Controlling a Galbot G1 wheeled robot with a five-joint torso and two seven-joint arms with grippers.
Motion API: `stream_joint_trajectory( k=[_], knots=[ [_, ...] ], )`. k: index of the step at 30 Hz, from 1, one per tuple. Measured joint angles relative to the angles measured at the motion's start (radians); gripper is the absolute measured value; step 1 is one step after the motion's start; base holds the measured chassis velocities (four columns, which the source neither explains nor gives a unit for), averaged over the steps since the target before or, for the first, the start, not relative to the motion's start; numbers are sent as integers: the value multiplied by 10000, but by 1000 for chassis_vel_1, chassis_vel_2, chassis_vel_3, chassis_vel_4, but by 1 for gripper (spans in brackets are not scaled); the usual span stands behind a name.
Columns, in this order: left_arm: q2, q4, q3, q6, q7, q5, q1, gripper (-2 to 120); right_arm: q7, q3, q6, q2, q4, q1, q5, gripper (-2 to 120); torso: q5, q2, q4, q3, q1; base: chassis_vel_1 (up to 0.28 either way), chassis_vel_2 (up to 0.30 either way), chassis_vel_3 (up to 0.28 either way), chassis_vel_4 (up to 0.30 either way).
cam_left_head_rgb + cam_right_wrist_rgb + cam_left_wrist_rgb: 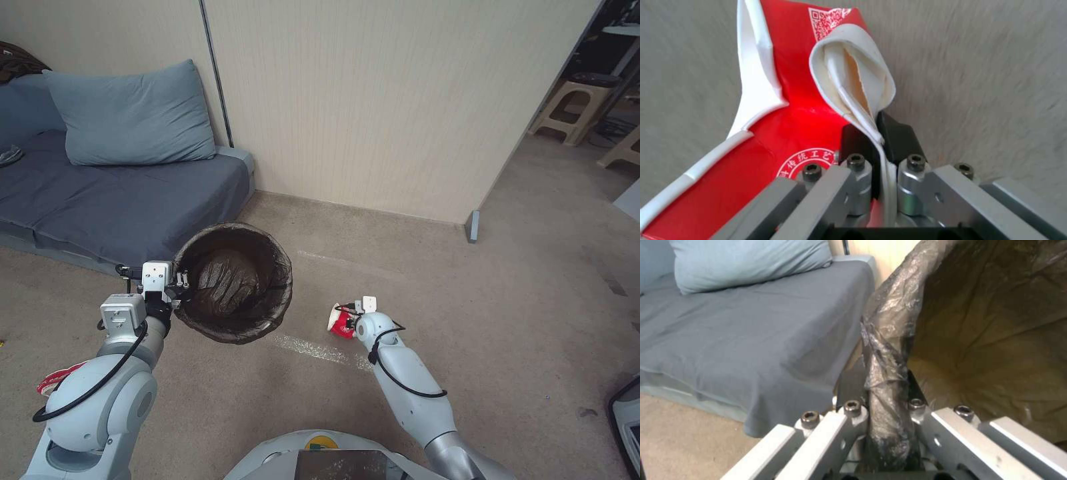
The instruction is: Pick up the trash bin, then pick up the garbage from the floor and place it into the trash bin.
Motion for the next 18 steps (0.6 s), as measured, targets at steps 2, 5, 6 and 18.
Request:
stream_joint_trajectory(
  k=[2,5,6,18],
  knots=[
    [24,-31,-3,0,-55,-108,21,0,97,-17,-2,-102,280,-31,178,0,0,0,-1,-1,0,0,0,0,0],
    [58,-54,-3,0,-149,-216,80,0,337,-63,-4,-321,878,-84,580,0,0,0,-2,-1,0,0,0,0,0],
    [71,-56,-4,1,-199,-262,107,0,531,-100,-3,-493,1270,-119,943,0,0,0,0,-1,0,0,0,0,0],
    [21,284,125,0,-204,-94,17,0,1191,504,5,-3617,7474,-602,4693,0,2,0,-1,-1,0,0,0,0,0]
  ],
)
